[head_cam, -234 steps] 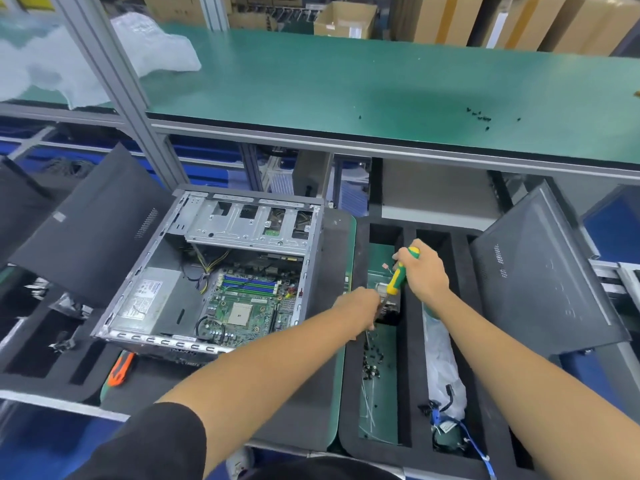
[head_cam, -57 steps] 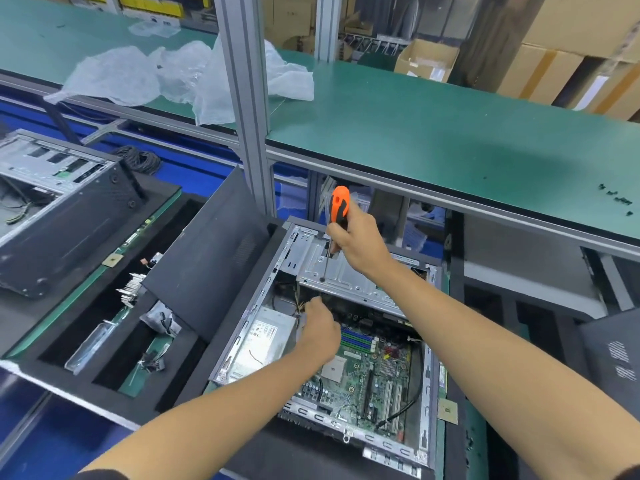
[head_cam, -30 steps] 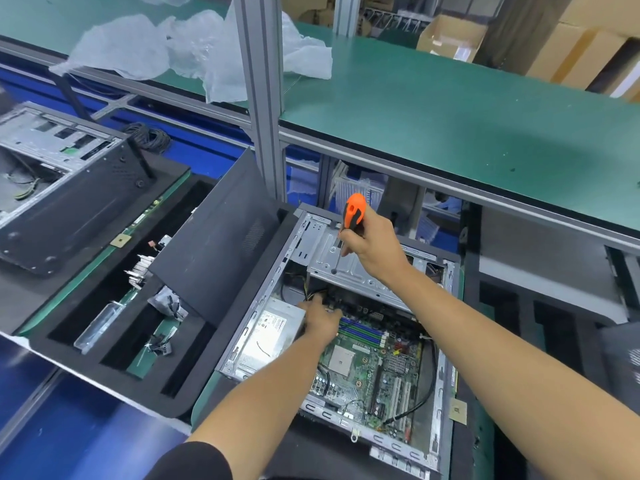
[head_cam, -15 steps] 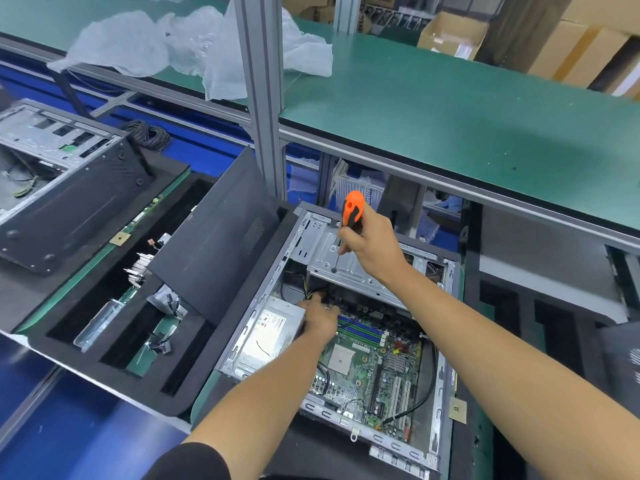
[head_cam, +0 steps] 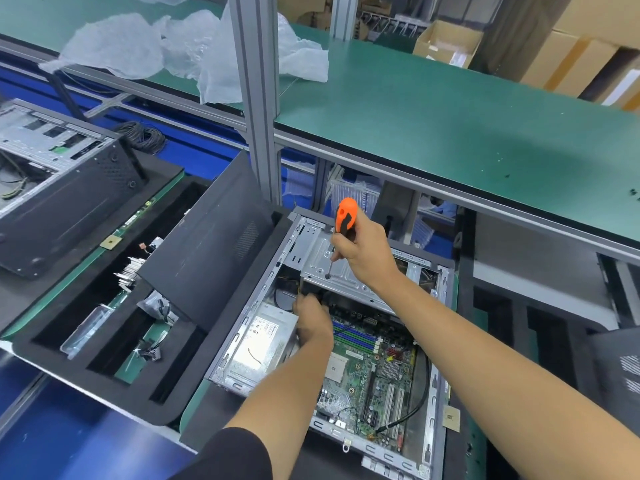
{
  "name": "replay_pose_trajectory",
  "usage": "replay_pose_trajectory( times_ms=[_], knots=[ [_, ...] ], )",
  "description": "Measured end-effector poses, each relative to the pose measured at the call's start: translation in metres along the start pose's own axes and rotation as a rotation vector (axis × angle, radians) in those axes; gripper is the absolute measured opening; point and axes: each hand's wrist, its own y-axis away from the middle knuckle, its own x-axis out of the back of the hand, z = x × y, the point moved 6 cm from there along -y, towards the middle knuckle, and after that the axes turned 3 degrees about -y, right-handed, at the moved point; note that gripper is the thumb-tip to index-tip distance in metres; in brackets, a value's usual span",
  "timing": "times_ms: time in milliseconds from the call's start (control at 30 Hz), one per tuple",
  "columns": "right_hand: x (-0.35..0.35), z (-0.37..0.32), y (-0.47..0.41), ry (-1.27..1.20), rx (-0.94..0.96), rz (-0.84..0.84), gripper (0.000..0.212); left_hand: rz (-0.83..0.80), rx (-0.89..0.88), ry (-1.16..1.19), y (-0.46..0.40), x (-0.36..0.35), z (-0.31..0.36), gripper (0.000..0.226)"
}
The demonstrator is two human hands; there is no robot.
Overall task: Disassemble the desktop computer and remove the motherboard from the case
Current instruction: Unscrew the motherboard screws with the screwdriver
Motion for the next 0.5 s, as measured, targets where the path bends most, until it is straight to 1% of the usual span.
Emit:
replay_pose_trajectory(
  times_ms=[167, 267, 300, 367, 500],
  knots=[
    [0.0, 0.004, -0.001, -0.017, -0.013, 0.005, 0.031, -0.028, 0.058, 0.149, 0.004, -0.001, -0.004, 0.035],
    [-0.001, 0.004, -0.001, -0.017, -0.011, 0.004, 0.031, -0.018, 0.163, 0.363, 0.004, 0.007, -0.011, 0.028],
    [-0.001, 0.004, -0.001, -0.019, -0.011, 0.007, 0.03, 0.025, 0.122, 0.365, 0.005, 0.012, -0.011, 0.025],
    [0.0, 0.003, -0.001, -0.023, -0.011, 0.014, 0.029, 0.02, 0.077, 0.345, 0.006, 0.011, -0.008, 0.022],
    [0.001, 0.0, -0.003, -0.024, 0.009, 0.021, 0.034, 0.047, 0.055, 0.304, 0.006, 0.011, -0.007, 0.022]
  ],
)
